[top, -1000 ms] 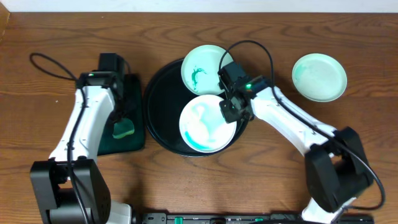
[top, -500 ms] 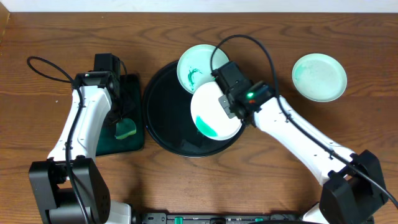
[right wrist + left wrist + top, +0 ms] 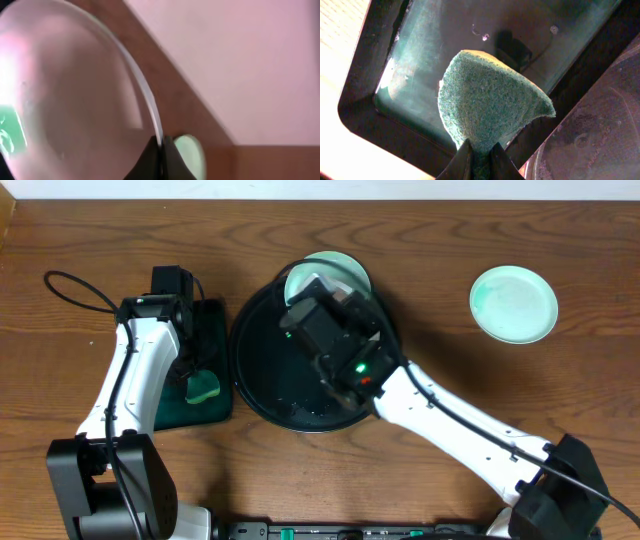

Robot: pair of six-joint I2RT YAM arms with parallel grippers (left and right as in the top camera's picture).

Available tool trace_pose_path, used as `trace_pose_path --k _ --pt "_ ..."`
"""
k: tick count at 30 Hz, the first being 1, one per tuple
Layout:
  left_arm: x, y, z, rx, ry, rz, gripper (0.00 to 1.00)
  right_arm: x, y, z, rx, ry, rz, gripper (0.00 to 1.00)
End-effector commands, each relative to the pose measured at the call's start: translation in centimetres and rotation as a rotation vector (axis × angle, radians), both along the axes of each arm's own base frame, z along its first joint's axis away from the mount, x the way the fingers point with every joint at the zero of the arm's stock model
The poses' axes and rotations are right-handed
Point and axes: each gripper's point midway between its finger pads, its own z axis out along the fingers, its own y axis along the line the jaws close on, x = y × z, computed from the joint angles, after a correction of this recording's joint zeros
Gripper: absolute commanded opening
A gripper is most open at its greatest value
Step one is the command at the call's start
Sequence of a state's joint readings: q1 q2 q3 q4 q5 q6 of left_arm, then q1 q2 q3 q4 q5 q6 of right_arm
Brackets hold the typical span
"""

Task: Clean dirty plates on tray and stack at the side
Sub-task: 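Lift the cleaned plate up off the round tray with the right gripper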

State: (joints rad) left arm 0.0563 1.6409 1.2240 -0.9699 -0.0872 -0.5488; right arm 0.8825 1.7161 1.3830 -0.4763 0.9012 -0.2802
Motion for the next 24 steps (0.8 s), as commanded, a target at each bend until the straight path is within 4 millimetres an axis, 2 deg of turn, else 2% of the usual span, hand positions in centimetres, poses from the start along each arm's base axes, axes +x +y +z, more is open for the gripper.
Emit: trace_pose_path --k 1,9,24 --pt "0.3 0.2 0.2 0.007 -0.002 -0.01 0.11 -0.6 -0.7 4.8 -0.233 -0.131 -0.022 0.01" --pt "0.1 0.2 0.1 0.006 0.004 -0.01 0.11 -2.2 1.0 5.9 -0.377 -0.153 0.04 0.01" --pt "0.6 0.3 -0.1 0.013 -0.012 -0.031 0.1 -2.7 1.2 6.2 -0.397 -0.164 0.036 0.01"
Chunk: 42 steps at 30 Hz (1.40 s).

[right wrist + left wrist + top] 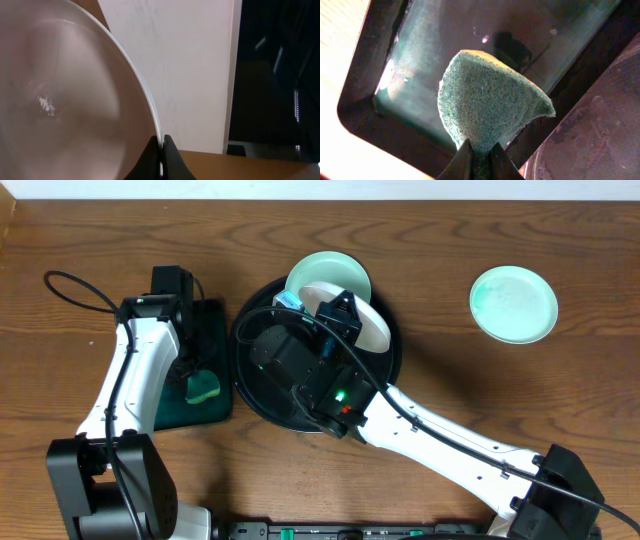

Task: Clean dirty plates on tray and stack at the side
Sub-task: 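Lift the cleaned plate up off the round tray with the right gripper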

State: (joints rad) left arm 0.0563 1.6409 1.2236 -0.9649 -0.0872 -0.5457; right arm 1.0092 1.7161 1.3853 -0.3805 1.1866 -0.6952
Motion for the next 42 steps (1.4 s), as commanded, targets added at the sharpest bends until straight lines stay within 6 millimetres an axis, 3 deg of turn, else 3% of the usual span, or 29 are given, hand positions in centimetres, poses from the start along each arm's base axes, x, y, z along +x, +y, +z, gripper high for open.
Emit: trace_pose_path --k 1,7,16,18,23,24,28,35,38,42 --pt "0.6 0.4 -0.2 0.014 -0.014 -0.027 0.1 -0.3 -0.4 2.1 0.021 -0.042 -0.019 0.01" --pt "0.6 1.0 -1.8 0.013 0.001 -0.008 0.09 -0.3 -0.4 2.1 0.023 -0.043 -0.02 0.01" --pt "0.3 1.0 -6.2 0.003 0.123 -0.007 0.09 -0.3 -0.4 2.1 0.022 -0.043 -0.02 0.01" --pt "0.3 1.0 -6.7 0.002 0.134 -0.01 0.23 -0.3 -0.4 2.1 0.023 -0.043 -0.02 0.01" --pt "0.9 1.1 -6.8 0.004 0.112 -0.017 0.28 -0.3 -0.4 2.1 0.022 -0.042 -0.02 0.01" --pt "1.0 1.1 -6.8 0.004 0.107 -0.017 0.38 -0.3 -0.4 2.1 0.023 -0.043 -0.02 0.01" --pt "1.1 1.1 -6.8 0.004 0.106 -0.017 0.57 -0.3 -0.4 2.1 0.022 -0.043 -0.02 0.01" --pt "1.1 1.1 -6.8 0.004 0.106 -0.017 0.61 -0.2 -0.3 1.9 0.076 -0.046 -0.023 0.01" --pt "1.1 1.1 -6.8 0.004 0.106 -0.017 0.62 0.3 -0.1 0.5 0.194 -0.002 -0.009 0.01" --pt "1.0 1.1 -6.8 0.004 0.107 -0.017 0.65 1.3 -0.3 -3.2 0.486 0.15 -0.031 0.01"
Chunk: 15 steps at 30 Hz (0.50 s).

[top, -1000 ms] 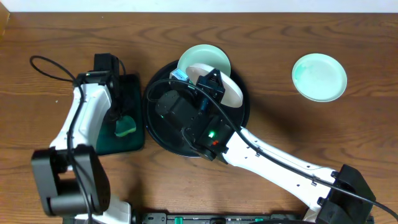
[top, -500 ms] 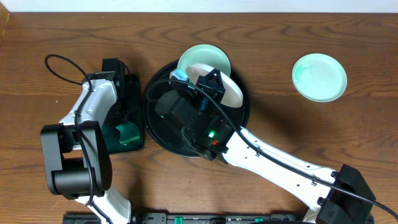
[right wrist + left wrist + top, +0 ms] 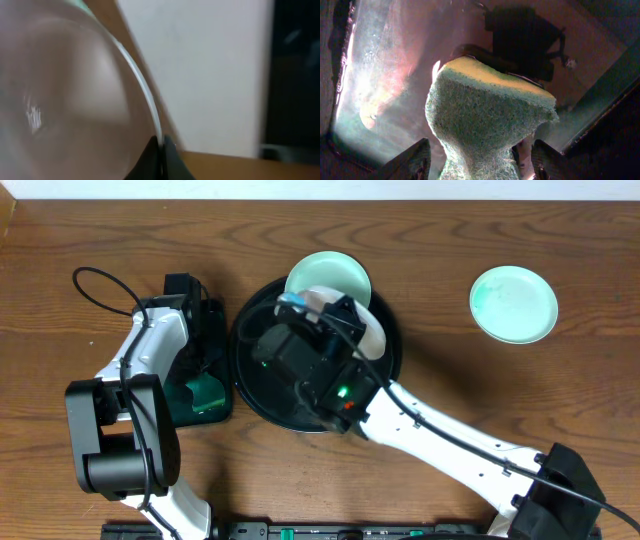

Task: Clean dirty plates on tray and stack at the side
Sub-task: 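Lift the cleaned plate up off the round tray with the right gripper, then stack the plate onto the cleaned plate at right and release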

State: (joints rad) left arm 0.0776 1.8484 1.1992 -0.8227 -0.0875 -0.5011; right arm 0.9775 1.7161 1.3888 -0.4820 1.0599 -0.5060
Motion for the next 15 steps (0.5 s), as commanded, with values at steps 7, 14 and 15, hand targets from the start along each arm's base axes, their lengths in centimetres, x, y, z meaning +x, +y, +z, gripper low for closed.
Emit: trace_pose_path --k 7,14,15 --pt "-0.4 0.3 -0.2 0.008 0.012 0.005 0.65 4.0 -5.2 -1.7 0.745 0.101 -0.294 0.01" --pt "-0.4 0.3 -0.2 0.007 0.012 0.005 0.66 6.2 -13.8 3.4 1.246 0.144 -0.4 0.01" --pt "-0.4 0.3 -0.2 0.007 0.013 0.005 0.66 6.6 -15.5 3.2 1.279 0.143 -0.437 0.01"
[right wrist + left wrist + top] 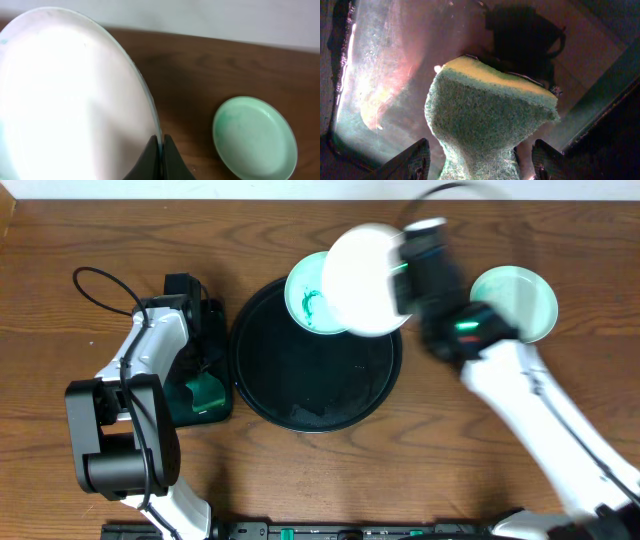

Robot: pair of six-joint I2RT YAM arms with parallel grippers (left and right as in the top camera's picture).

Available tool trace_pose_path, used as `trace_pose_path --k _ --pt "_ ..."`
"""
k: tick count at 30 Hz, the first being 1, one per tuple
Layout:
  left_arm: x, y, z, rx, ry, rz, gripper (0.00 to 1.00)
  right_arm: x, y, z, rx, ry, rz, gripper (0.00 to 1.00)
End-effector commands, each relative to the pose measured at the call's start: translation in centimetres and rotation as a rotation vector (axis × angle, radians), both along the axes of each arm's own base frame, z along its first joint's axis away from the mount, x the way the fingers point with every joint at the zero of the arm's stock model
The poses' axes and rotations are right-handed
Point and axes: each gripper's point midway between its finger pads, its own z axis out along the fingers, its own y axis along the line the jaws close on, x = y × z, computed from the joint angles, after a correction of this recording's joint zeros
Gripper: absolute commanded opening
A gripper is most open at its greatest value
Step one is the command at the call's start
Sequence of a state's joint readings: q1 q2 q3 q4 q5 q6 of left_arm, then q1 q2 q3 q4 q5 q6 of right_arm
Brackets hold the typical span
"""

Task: Clean dirty plates on tray and stack at the side
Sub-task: 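Stack the plate onto the cleaned plate at right and release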

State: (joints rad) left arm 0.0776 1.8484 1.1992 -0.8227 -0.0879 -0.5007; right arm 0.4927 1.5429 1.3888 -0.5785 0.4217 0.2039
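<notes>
My right gripper (160, 150) is shut on the rim of a white plate (75, 95), which it holds tilted above the back right of the round black tray (300, 395). A green plate with dark smears (308, 298) lies at the tray's back edge, partly under the white plate (362, 278). A clean green plate (515, 302) sits on the table to the right, also in the right wrist view (255, 137). My left gripper (480, 167) is open, its fingers (415, 160) on either side of the green and yellow sponge (490, 115) that stands in the wet dish (375, 85).
The dark rectangular sponge dish (222, 408) sits just left of the tray. A black cable (95, 280) loops at the far left. Bare wooden table (470, 440) lies to the right, and a wall runs along the back edge.
My right arm has swung to the right with the white plate, from over the tray's middle to its back right, toward the clean green plate. The left gripper and sponge have not moved.
My left gripper was shut on the sponge above the dish while my right held the white plate over the tray. Later the left gripper stood open with the sponge resting in the dish. Now the right holds the plate further right.
</notes>
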Motion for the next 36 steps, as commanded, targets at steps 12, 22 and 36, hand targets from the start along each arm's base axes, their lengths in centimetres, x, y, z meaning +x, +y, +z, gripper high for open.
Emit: trace_pose_path --k 12,22,36 --pt "-0.5 0.1 -0.2 -0.004 0.017 0.006 0.66 1.7 -24.9 -5.7 0.496 0.163 -0.599 0.01" --pt "-0.8 0.0 -0.2 -0.005 0.03 0.006 0.66 -0.1 -30.3 -15.2 0.541 0.367 -0.821 0.01" --pt "-1.1 0.0 -0.2 -0.005 0.04 0.006 0.66 -0.6 -31.2 -20.1 0.498 0.461 -0.877 0.11"
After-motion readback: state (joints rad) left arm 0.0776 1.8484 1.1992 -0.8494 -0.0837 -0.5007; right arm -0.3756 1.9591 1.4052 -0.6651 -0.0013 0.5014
